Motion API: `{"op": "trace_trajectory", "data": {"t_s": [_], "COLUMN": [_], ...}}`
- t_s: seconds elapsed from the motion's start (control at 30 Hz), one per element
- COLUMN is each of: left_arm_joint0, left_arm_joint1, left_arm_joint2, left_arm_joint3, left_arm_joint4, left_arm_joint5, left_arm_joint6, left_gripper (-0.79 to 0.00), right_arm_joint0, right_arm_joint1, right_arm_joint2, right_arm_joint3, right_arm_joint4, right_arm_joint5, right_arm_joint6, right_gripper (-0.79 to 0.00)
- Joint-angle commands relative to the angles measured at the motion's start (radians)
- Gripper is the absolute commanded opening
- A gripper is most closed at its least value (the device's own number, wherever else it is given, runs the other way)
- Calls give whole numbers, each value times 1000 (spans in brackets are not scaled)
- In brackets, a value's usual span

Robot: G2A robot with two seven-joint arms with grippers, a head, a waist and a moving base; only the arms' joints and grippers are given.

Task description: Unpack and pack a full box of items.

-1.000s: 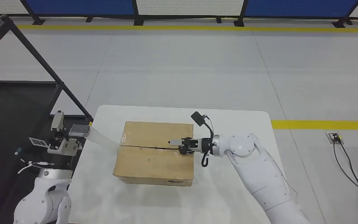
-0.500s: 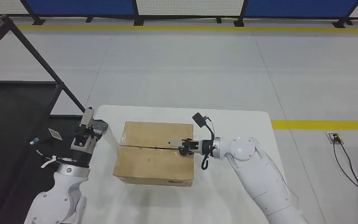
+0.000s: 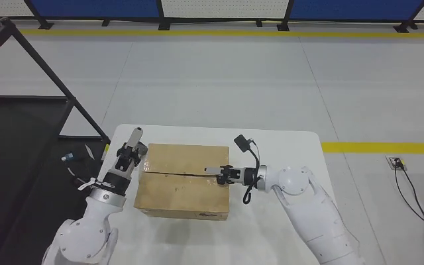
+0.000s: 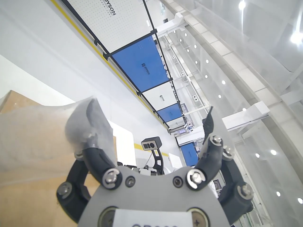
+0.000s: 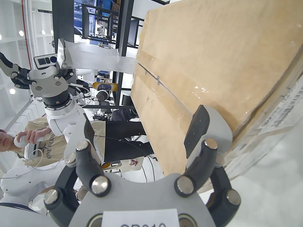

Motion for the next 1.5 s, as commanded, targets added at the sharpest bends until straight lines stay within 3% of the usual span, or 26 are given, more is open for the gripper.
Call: {"op": "trace_trajectory", "data": {"t_s": [0.0, 0.43, 1.47], "left_arm_joint0": [-9, -53, -108], "left_arm_joint1": [-2, -8, -24], "left_arm_joint2": [15, 101, 194], "left_arm_joint3": [-2, 1, -40], "left_arm_joint4": [21, 189, 451], "left_arm_joint5": [6, 52, 76], "left_arm_joint6": [-2, -45, -112], "left_gripper": [0, 0, 0], "right_arm_joint0": [0, 5, 32], "right_arm_joint1": [2, 11, 23], "right_arm_joint2": [0, -9, -37], "right_arm_joint3": [1, 27, 76], "right_arm_joint4": [3, 26, 74], "right_arm_joint5": [0, -7, -37], "right_arm_joint6": [-1, 6, -11], "right_gripper": [0, 0, 0]}}
